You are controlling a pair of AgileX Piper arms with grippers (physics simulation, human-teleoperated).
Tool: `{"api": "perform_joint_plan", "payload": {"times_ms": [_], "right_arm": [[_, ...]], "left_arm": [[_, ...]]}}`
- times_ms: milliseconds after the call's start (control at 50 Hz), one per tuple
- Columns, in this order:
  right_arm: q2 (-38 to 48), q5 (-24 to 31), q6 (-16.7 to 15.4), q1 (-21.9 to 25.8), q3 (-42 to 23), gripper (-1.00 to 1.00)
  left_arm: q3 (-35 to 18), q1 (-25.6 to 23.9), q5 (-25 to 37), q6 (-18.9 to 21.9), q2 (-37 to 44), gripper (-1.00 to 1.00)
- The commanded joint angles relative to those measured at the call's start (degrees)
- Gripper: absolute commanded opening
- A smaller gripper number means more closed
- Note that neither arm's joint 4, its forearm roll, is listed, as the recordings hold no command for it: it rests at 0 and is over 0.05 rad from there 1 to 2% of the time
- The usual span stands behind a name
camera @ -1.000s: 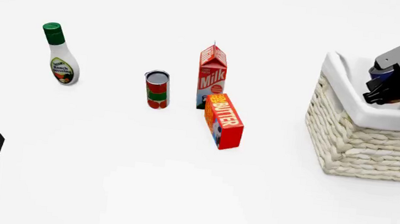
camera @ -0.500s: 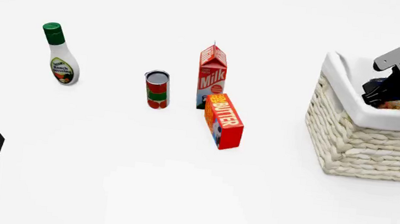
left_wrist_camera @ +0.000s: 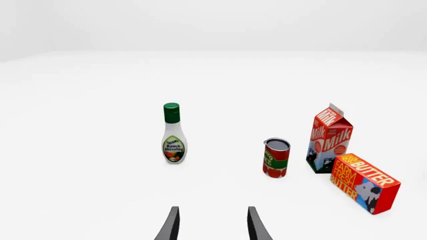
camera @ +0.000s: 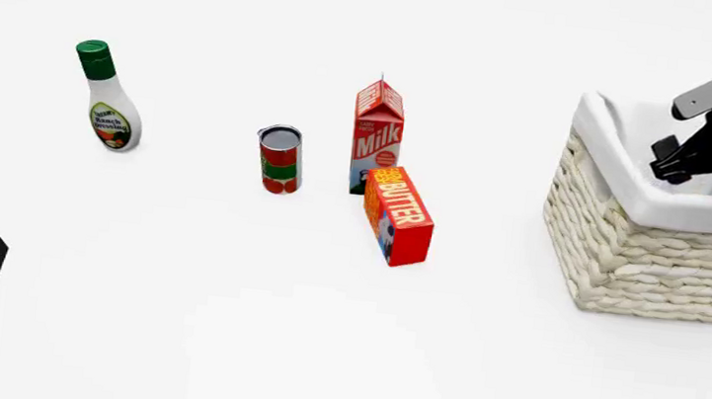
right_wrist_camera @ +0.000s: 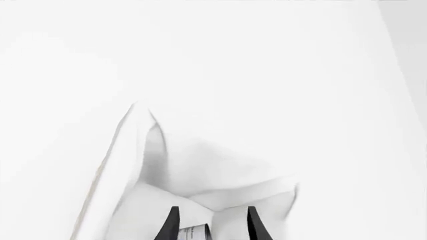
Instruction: Pick the alphabet soup and place it in the basket.
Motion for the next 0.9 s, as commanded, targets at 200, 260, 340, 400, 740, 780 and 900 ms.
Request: {"api": "perform_joint_plan", "payload": {"times_ms": [200,260,340,400,740,780,900], "right_arm": [[-4.49,1.89,0.57,0.05,0.15,1.0],[-5.63,1.98,0.31,-0.02,0.95,1.0],[-8.15,2.77,0.64,0.09,1.42,1.0],[-10.16,3.23,0.52,0.07,2.3,1.0],[-30.42,12.19,5.14,0.98,1.55,1.0],[-33.22,12.93,5.33,0.9,1.6,1.0],[-42.14,16.62,10.34,1.69,0.06,1.0]], "left_arm": [[0.0,0.0,0.0,0.0,0.0,1.0],[0.0,0.0,0.0,0.0,0.0,1.0],[0.0,0.0,0.0,0.0,0.0,1.0],[0.0,0.0,0.0,0.0,0.0,1.0],[0.0,0.0,0.0,0.0,0.0,1.0],[0.0,0.0,0.0,0.0,0.0,1.0],[0.0,0.0,0.0,0.0,0.0,1.0]]}}
